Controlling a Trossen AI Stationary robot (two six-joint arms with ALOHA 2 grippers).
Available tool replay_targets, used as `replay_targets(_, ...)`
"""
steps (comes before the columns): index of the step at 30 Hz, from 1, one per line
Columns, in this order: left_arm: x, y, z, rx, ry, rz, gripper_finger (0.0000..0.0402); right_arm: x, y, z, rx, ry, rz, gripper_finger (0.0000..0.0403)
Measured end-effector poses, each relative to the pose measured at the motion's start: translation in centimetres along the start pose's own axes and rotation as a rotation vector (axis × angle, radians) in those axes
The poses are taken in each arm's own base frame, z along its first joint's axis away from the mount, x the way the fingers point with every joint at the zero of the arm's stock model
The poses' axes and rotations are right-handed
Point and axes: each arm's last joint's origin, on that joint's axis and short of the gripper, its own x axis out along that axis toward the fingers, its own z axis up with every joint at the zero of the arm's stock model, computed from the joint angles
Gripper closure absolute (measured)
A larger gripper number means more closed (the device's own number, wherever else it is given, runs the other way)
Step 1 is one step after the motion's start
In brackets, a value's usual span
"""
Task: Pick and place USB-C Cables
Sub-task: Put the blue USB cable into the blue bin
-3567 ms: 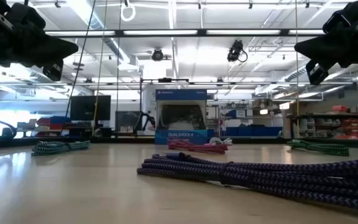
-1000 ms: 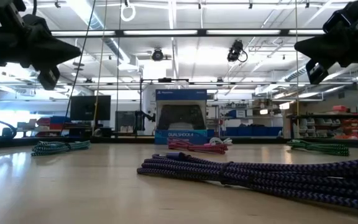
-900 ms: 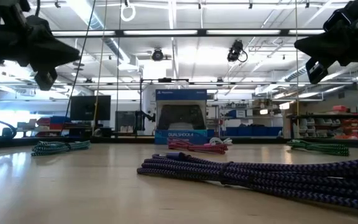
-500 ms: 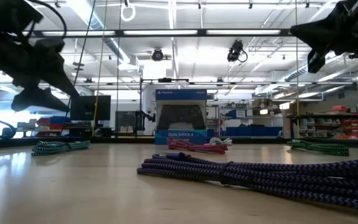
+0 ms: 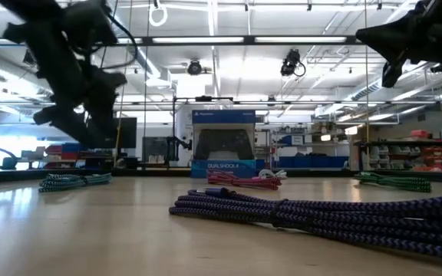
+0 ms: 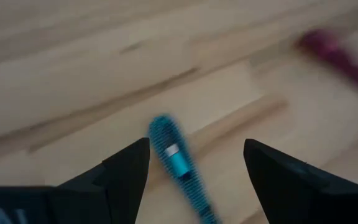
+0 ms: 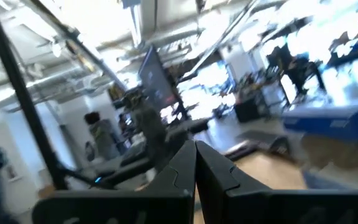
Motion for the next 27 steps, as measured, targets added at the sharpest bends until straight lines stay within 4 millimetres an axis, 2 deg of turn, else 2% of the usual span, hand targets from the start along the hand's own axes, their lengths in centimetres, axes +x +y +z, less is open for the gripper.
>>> replay_targets(6, 2.7, -1.1, -0.6, -0.043, 0.179, 0.069, 0.0131, 0.0, -0.1, 0.7, -0.093, -0.079, -0.064, 0.0389)
replay_targets(12, 4.5, -1.3, -1.3, -0.081, 0.251, 0.117, 0.0131, 0.0, -0.1, 0.4, -0.07, -0.058, -0.075, 0.0389)
replay_targets(23, 5.1, -1.5, -1.3, -0.096, 0.242, 0.126, 0.0131, 0.0, -0.3, -0.1, -0.093, 0.0, -0.092, 0.038)
replay_targets(27, 5.2, -1.6, -1.5, -0.08, 0.23, 0.139, 0.0143, 0.0, -0.3, -0.2, -0.093, 0.002, -0.092, 0.038)
